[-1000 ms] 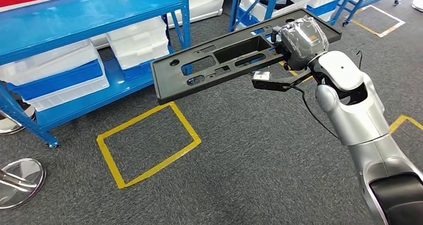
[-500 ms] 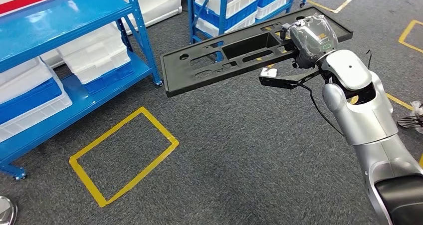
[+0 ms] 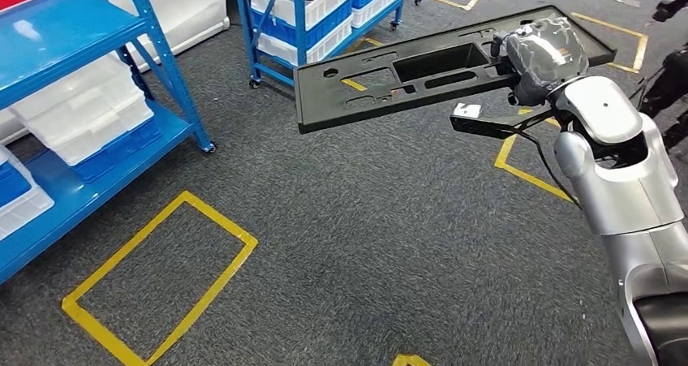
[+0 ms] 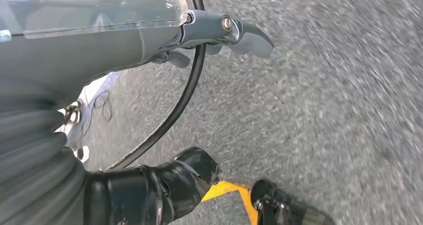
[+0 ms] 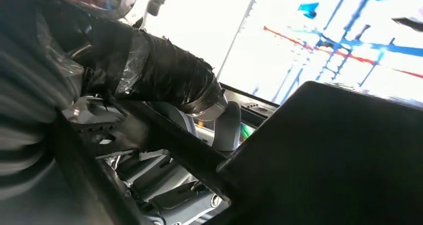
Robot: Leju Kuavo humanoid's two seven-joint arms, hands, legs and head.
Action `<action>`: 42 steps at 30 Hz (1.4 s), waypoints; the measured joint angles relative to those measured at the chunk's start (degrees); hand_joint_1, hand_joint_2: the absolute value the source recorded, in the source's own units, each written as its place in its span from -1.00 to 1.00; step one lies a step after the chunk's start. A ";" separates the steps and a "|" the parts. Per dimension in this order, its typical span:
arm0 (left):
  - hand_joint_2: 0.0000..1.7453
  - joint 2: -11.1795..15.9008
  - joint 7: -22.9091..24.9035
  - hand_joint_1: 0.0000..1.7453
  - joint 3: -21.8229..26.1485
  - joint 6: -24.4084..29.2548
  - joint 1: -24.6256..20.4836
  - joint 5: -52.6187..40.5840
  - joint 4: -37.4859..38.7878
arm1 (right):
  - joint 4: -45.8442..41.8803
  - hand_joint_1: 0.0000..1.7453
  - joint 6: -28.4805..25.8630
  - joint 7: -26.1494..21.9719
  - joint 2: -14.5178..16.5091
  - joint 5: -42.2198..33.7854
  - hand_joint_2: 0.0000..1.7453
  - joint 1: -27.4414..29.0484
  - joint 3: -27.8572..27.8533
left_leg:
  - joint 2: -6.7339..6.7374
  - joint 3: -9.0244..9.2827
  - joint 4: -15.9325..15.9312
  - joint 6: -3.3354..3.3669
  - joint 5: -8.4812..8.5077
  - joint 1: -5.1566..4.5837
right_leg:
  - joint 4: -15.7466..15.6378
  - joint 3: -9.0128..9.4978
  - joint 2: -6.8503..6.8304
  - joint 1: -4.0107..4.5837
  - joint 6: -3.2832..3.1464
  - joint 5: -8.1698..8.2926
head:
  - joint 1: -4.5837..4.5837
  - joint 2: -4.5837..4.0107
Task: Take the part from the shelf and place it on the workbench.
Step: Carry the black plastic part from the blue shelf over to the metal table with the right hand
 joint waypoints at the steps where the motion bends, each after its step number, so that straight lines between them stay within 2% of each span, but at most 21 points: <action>1: 1.00 -0.02 -0.08 -1.00 0.00 -0.08 -0.06 0.04 0.00 | -0.01 1.00 0.04 -0.01 -0.11 -0.01 1.00 0.02 -0.09 | 0.80 0.11 0.00 -0.13 -0.12 0.00 | -1.83 1.12 -0.34 -0.14 0.08 1.30 | 0.00 0.00; 3: 1.00 -0.10 -0.32 -1.00 -0.01 -0.21 -0.17 0.04 0.00 | -0.05 1.00 0.24 -0.02 -0.53 -0.10 1.00 0.03 -0.49 | 2.16 0.48 0.00 -0.50 -0.45 -0.01 | -9.49 5.56 -2.26 -0.09 -0.04 4.47 | 0.00 0.00; 5: 1.00 -0.18 -0.51 -1.00 -0.02 -0.25 -0.24 0.03 0.00 | -0.20 1.00 0.52 -0.04 -0.92 -0.38 1.00 0.07 -1.24 | 3.24 0.78 -0.02 -1.10 -0.80 -0.23 | -14.69 8.38 -4.04 0.56 -0.69 5.70 | -0.01 0.00; 8: 1.00 -0.24 -0.62 -1.00 -0.02 -0.25 -0.39 -0.06 0.00 | -0.53 1.00 0.71 -0.04 -1.58 -1.06 1.00 0.47 -2.48 | 4.78 1.28 -0.26 -2.18 -1.31 -0.36 | -15.53 8.53 -2.80 1.05 -1.80 5.64 | -0.04 0.00; 9: 1.00 -0.26 -0.63 -1.00 -0.02 -0.25 -0.40 -0.11 0.00 | -0.69 1.00 0.75 -0.05 -1.84 -1.29 1.00 0.71 -2.93 | 4.20 1.33 0.08 -2.45 -1.79 -0.25 | -15.84 8.71 -2.15 0.95 -2.18 5.76 | -0.04 0.00; 11: 1.00 -0.28 -0.66 -1.00 -0.02 -0.25 -0.34 -0.19 0.00 | -0.95 1.00 0.80 -0.05 -2.03 -1.51 1.00 1.05 -3.67 | 1.10 -0.16 3.79 -2.70 -4.29 -0.03 | -16.43 9.11 -0.95 0.70 -3.03 6.01 | -0.05 0.00; 12: 1.00 -0.26 -0.66 -1.00 -0.02 -0.25 -0.28 -0.20 0.00 | -1.02 1.00 0.81 -0.05 -1.98 -1.55 1.00 1.19 -3.88 | -0.62 -1.79 7.32 -2.66 -6.08 -0.02 | -16.44 9.12 -0.27 0.80 -3.31 6.00 | -0.05 0.00; 14: 1.00 -0.26 -0.66 -1.00 -0.02 -0.25 -0.14 -0.21 0.00 | -1.02 1.00 0.87 -0.05 -1.84 -1.73 1.00 1.58 -3.95 | -2.06 -5.58 14.44 -2.59 -8.68 -0.13 | -16.20 8.99 1.34 1.00 -3.65 5.89 | -0.05 0.00; 16: 1.00 -0.26 -0.66 -1.00 -0.01 -0.25 -0.06 -0.21 0.00 | -1.02 1.00 0.93 -0.05 -1.78 -2.15 1.00 1.97 -4.03 | -2.43 -6.51 15.01 -2.40 -7.10 -0.18 | -15.76 8.89 3.17 1.16 -3.74 5.72 | -0.05 0.00; 19: 1.00 -0.18 -0.65 -1.00 -0.01 -0.24 -0.02 -0.30 0.00 | -1.04 1.00 1.27 -0.22 -1.76 -4.35 1.00 2.79 -4.76 | -5.28 -2.41 4.83 -1.70 -1.35 -0.09 | -14.87 8.63 5.70 1.18 -3.41 5.36 | -0.03 0.00; 21: 1.00 -0.09 -0.64 -1.00 -0.02 -0.24 -0.07 -0.37 0.00 | -1.22 1.00 1.48 -0.55 -1.70 -7.01 1.00 3.85 -5.78 | -6.97 -0.91 1.54 -1.29 -0.58 -0.16 | -14.61 8.14 7.07 0.93 -2.72 5.41 | -0.04 0.00; 23: 1.00 -0.13 -0.63 -1.00 -0.04 -0.25 -0.26 -0.43 0.00 | -1.44 1.00 1.25 -0.86 -1.81 -8.61 1.00 5.26 -6.87 | -5.89 -0.49 0.90 -0.76 -0.37 -0.37 | -14.99 7.92 8.47 0.59 -1.77 5.79 | -0.06 0.00; 24: 1.00 -0.19 -0.63 -1.00 -0.06 -0.25 -0.34 -0.46 -0.01 | -1.51 1.00 0.99 -0.92 -1.97 -8.71 1.00 6.02 -7.40 | -5.16 -0.17 0.36 -0.36 -0.08 -0.37 | -15.00 7.89 8.12 0.53 -1.43 5.80 | -0.03 0.00; 26: 1.00 -0.26 -0.63 -1.00 -0.09 -0.24 -0.27 -0.53 -0.02 | -1.62 1.00 0.55 -0.85 -2.30 -8.38 1.00 6.86 -8.17 | -3.58 0.46 -0.80 0.35 0.46 -0.25 | -12.54 6.63 4.75 0.63 -0.97 4.32 | 0.15 0.00; 28: 1.00 -0.19 -0.63 -1.00 -0.10 -0.23 -0.09 -0.56 -0.02 | -1.65 1.00 0.31 -0.76 -2.35 -8.19 1.00 7.27 -8.52 | -1.96 0.70 -1.21 0.61 0.52 -0.41 | -6.04 3.28 1.00 0.47 -0.59 1.13 | 0.29 0.00; 30: 1.00 -0.15 -0.63 -1.00 -0.10 -0.23 -0.02 -0.55 -0.02 | -1.65 1.00 0.24 -0.74 -2.29 -8.20 1.00 7.79 -8.60 | -0.28 0.74 -1.16 0.58 0.27 -0.51 | -1.09 0.64 0.11 0.06 -0.22 -0.27 | 0.28 0.00; 32: 1.00 -0.16 -0.63 -1.00 -0.10 -0.24 -0.07 -0.55 -0.02 | -1.69 1.00 0.23 -0.67 -2.28 -8.05 1.00 8.10 -8.75 | 1.29 0.92 -1.06 0.35 -0.09 -0.54 | -3.83 2.12 -0.53 -0.19 -0.06 2.07 | 0.29 0.00; 35: 1.00 -0.17 -0.68 -1.00 -0.13 -0.26 -0.18 -0.56 -0.02 | -1.97 1.00 0.25 -0.14 -2.19 -7.11 1.00 8.12 -9.18 | 3.32 1.54 -0.96 -0.47 -0.87 -0.79 | -14.26 7.90 -3.71 0.45 -0.49 5.76 | 0.28 0.00; 37: 1.00 -0.17 -0.79 -1.00 -0.17 -0.25 -0.28 -0.56 -0.02 | -2.15 1.00 0.22 0.19 -2.04 -6.30 1.00 8.13 -9.49 | 4.47 1.89 -1.06 -1.13 -1.25 -0.98 | -15.74 8.58 -3.81 1.11 -1.12 5.70 | 0.27 0.00; 39: 1.00 -0.22 -0.89 -1.00 -0.22 -0.26 -0.42 -0.56 -0.01 | -2.40 1.00 0.21 0.36 -2.01 -5.61 1.00 8.18 -9.88 | 4.95 2.31 -1.00 -1.82 -1.77 -0.83 | -16.08 8.70 -2.24 1.09 -1.79 5.74 | 0.25 0.00; 42: 1.00 -0.26 -0.96 -1.00 -0.26 -0.26 -0.37 -0.56 -0.01 | -2.86 1.00 0.28 0.53 -1.78 -4.78 1.00 7.98 -10.46 | 0.22 -0.12 5.00 -2.21 -5.43 -0.46 | -16.69 9.32 -0.33 0.77 -3.04 5.82 | 0.24 0.00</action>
